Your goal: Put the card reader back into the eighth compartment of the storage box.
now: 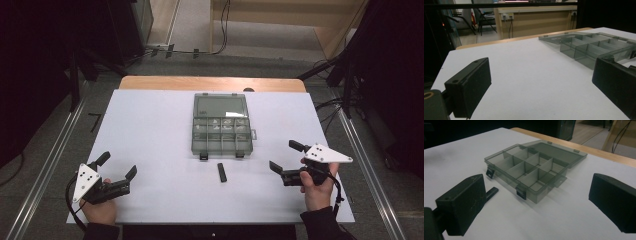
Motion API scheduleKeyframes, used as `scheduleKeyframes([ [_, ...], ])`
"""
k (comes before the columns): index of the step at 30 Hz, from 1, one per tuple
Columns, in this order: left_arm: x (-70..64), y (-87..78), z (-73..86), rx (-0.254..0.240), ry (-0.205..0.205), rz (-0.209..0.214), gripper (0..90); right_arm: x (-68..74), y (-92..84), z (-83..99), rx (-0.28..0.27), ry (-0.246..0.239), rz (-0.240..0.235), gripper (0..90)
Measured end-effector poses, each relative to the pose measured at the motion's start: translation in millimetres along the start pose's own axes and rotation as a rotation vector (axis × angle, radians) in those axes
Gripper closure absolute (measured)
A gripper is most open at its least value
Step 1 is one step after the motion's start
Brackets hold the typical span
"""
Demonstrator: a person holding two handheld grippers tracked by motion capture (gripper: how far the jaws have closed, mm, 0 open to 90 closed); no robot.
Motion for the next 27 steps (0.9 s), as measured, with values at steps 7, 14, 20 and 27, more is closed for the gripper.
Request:
scheduleKeyframes([
  [7, -0.5, 0.3, -0.2, -0.001, 0.004, 0.003, 2.3, 12.7, 14.1, -9.1, 0.016, -0.010, -0.030, 0.0],
  [14, -0.9, 1.1, -0.1, 0.003, 0.005, 0.011, 2.3, 23.9, 25.1, -16.8, 0.040, -0.016, -0.058, 0.0],
  [20, -0.8, 1.0, -0.3, 0.001, 0.004, 0.012, 2.3, 33.3, 34.6, -22.2, 0.056, -0.025, -0.077, 0.0],
  [27, -0.5, 0.7, -0.4, 0.000, 0.005, 0.012, 2.3, 45.4, 45.8, -28.9, 0.078, -0.048, -0.099, 0.0],
])
Point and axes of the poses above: each handheld gripper's, and its own axes: y roughly forward along the jaws, z roughly out of its underside, x roughly to its left, the point moved 7 cm from there along y, roughly forward along the jaws, and after that the axes turned 5 degrees about x, right-handed, at the moved point
